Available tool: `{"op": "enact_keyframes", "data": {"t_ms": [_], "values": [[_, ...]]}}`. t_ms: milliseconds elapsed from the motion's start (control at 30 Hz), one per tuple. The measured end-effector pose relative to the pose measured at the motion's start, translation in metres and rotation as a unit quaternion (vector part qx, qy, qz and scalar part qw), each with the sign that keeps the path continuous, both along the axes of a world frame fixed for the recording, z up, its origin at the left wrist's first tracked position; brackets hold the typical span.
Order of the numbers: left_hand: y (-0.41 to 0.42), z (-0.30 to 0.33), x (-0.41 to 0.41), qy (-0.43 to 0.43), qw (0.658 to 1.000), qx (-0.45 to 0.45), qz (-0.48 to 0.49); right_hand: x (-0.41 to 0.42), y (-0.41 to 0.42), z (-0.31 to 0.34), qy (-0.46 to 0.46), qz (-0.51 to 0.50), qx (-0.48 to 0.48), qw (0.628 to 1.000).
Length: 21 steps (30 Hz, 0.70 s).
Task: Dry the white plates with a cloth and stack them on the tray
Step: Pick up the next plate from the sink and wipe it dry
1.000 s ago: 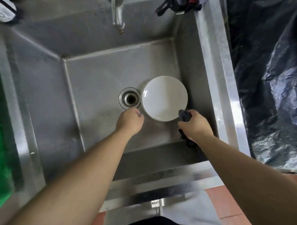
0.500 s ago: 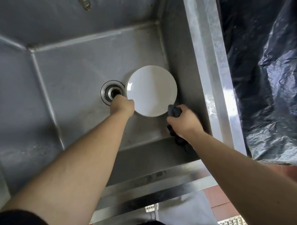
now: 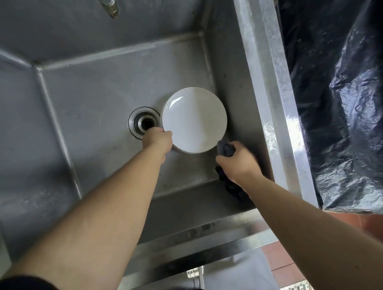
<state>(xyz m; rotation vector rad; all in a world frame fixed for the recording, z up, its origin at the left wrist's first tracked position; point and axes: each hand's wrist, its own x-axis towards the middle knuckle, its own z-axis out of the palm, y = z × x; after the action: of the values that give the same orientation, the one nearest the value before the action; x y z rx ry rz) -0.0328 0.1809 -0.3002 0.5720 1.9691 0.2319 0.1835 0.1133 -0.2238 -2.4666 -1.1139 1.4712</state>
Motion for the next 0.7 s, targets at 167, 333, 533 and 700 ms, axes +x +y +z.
{"op": "enact_keyframes", "data": {"t_ms": [167,333,533,700], "values": [[-0.006,0.016,-0.006,-0.035,0.997,-0.003,0.072,-0.004,0.001,0.01,-0.01,0.01,0.0,1.0],[-0.016,0.029,-0.009,-0.147,0.972,-0.003,0.181,-0.008,-0.001,0.023,-0.021,0.01,0.001,1.0],[-0.014,0.052,-0.013,-0.175,0.971,-0.009,0.165,-0.01,-0.008,0.038,-0.029,0.012,0.003,1.0],[-0.019,0.083,-0.03,-0.199,0.969,0.002,0.146,-0.014,-0.016,0.058,-0.044,0.017,0.013,0.999]]}}
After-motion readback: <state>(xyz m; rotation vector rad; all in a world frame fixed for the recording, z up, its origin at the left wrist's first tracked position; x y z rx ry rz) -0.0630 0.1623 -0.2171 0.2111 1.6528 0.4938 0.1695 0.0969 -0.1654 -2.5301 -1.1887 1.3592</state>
